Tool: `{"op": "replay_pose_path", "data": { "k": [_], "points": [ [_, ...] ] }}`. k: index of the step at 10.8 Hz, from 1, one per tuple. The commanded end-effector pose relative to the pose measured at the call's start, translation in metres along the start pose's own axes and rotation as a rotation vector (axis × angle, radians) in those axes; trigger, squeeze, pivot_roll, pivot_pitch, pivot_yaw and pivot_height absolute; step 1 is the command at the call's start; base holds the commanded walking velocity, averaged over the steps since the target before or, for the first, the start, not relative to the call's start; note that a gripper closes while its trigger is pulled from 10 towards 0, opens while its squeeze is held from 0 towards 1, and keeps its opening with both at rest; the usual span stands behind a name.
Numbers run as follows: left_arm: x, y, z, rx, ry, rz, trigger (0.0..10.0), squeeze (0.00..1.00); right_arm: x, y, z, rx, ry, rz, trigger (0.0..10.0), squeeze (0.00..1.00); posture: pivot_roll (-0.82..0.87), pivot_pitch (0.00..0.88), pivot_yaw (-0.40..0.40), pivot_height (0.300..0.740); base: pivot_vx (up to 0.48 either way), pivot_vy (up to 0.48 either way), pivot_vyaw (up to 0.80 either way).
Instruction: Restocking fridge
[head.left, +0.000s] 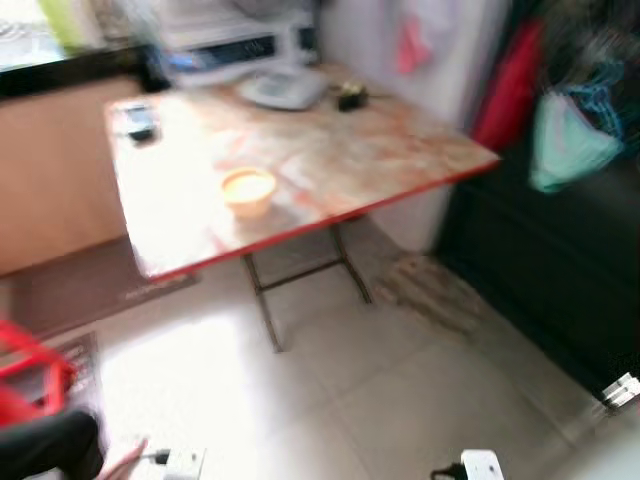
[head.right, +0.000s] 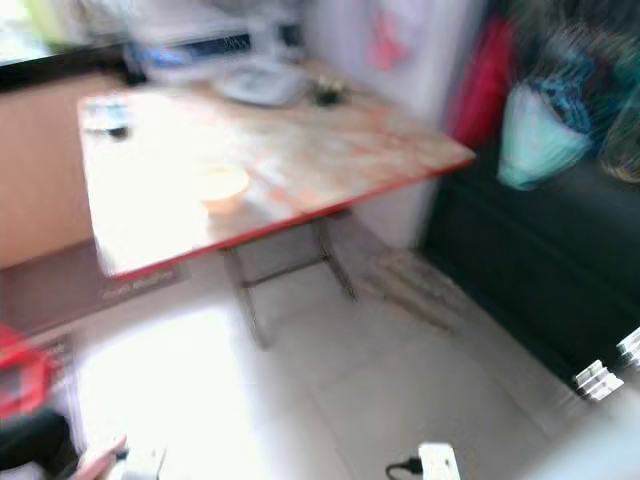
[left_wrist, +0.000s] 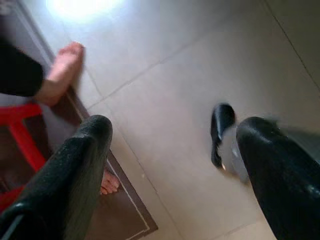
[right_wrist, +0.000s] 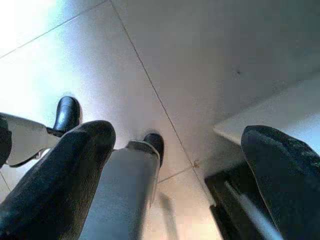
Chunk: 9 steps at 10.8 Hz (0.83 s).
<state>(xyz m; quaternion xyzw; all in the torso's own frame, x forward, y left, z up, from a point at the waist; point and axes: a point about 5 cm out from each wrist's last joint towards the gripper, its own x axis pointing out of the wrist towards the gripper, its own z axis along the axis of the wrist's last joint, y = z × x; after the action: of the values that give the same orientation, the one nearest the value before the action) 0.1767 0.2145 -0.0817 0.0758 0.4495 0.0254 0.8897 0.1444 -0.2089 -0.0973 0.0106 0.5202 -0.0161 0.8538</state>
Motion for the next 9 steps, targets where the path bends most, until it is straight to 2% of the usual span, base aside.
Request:
{"op": "replay_pose_path", "data": {
  "k": [1,2,4,5,6,8,9],
  "points": [
    [-0.002,0.002,-0.007,-0.015,0.013,0.013,10.0,0.00,-0.001,-0.001,-0.004,0.000,0.012,0.000,10.0,0.00,0.02,0.025,0.010,0.740,0.000,0.000,0.80],
    [-0.002,0.002,-0.005,-0.031,-0.010,0.022,10.0,0.00,-0.001,-0.001,-0.004,0.001,0.009,0.000,10.0,0.00,0.02,0.025,0.010,0.740,0.000,0.000,0.60],
    [-0.003,0.004,0.000,-0.076,-0.085,0.051,10.0,0.00,-0.001,0.000,-0.004,0.022,0.006,0.002,10.0,0.00,0.03,0.026,0.007,0.740,0.000,0.000,0.00],
    [0.002,0.010,0.080,-0.073,-0.366,0.085,10.0,0.00,-0.001,0.000,-0.005,0.019,0.009,0.006,10.0,0.00,0.02,0.027,0.009,0.740,0.000,0.000,0.00],
    [-0.001,0.014,0.100,-0.069,-0.461,0.114,10.0,0.00,-0.001,0.000,-0.005,0.019,0.010,0.008,10.0,0.00,0.02,0.030,0.011,0.740,0.000,0.000,0.00],
    [-0.007,0.018,0.124,-0.016,-0.584,0.144,10.0,0.00,-0.001,-0.001,-0.006,0.016,0.009,0.005,10.0,0.00,0.02,0.030,0.014,0.740,0.000,0.000,0.00],
    [-0.007,0.018,0.124,-0.016,-0.584,0.144,10.0,0.00,-0.001,-0.001,-0.006,0.016,0.009,0.005,10.0,0.00,0.02,0.030,0.014,0.740,0.000,0.000,0.00]
  ]
}}
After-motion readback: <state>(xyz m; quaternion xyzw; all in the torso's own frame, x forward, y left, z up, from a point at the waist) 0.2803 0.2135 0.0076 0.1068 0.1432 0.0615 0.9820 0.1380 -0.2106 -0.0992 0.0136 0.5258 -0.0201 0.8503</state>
